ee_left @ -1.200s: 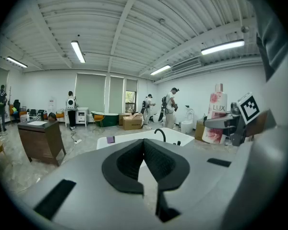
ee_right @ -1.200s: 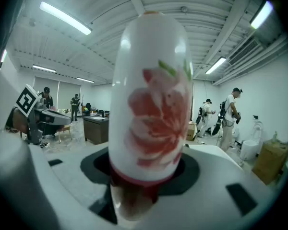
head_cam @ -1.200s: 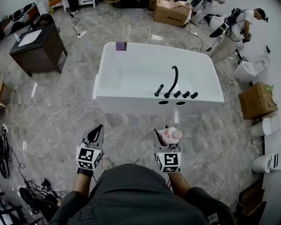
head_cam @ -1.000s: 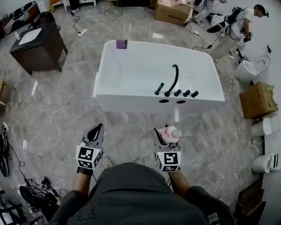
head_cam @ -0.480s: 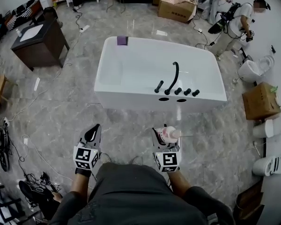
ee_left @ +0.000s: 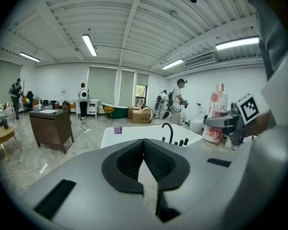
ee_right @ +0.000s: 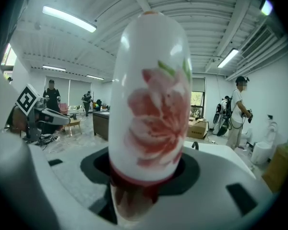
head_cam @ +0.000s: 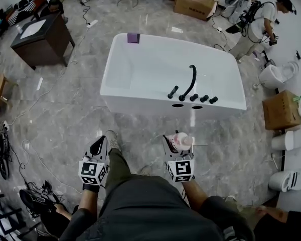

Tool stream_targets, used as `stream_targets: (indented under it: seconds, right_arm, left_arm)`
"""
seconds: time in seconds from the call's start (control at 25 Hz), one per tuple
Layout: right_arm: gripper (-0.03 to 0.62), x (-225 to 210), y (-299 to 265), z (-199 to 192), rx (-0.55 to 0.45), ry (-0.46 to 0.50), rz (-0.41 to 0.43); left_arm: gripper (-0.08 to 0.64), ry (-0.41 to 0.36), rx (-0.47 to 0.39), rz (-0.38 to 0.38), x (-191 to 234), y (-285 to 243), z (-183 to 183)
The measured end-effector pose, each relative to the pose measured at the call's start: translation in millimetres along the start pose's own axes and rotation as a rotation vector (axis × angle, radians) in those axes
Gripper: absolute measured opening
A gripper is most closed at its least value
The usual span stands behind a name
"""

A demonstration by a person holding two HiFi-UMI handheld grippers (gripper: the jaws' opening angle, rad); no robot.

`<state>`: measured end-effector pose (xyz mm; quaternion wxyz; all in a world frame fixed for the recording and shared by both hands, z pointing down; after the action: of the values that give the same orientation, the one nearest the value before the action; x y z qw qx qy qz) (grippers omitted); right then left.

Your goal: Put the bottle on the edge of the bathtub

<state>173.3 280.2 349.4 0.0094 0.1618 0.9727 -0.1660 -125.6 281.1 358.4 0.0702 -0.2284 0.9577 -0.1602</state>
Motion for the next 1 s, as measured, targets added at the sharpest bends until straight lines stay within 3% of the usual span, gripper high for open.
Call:
stream_targets:
  seconds: [0.2,0.44,0.72,1.0]
  right_arm:
    - [0.224,-1.8,-45.3,16.6,-0.004,0.006,-0.038]
    - [0.224,-3.1,-111.6,54.3,-0.013,0.002,-0.096]
    - [0.223,13.1,-209.6,99.3,-0.038,0.042,-0.094]
    - [0.221,3.9,-281.3,120.6,-0.048,0.078,-0.054]
  left_arm:
    - [0.002,-0.002,-0.012,-0.048,41.7,-55.1,5.3]
    - [0.002,-0.02,-0.043,-0.129,101.5,-129.1,38.5]
    - [0.002,-0.038,-0.035,-0.229,170.2,-200.7,61.0]
    - [0.002,-0.037,-0.013,-0.269,195.4,-259.5,69.4]
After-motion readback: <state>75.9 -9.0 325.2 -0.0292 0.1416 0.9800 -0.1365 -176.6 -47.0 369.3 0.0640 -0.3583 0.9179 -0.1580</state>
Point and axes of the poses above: the fingertips, and each gripper's own axes: y backward along the fingers, x to its left, z out of its top, the point moved 4 cm from there along y, backward along the fingers, and after that the axes turned 9 degrees about -y, right-handed, at the moved point
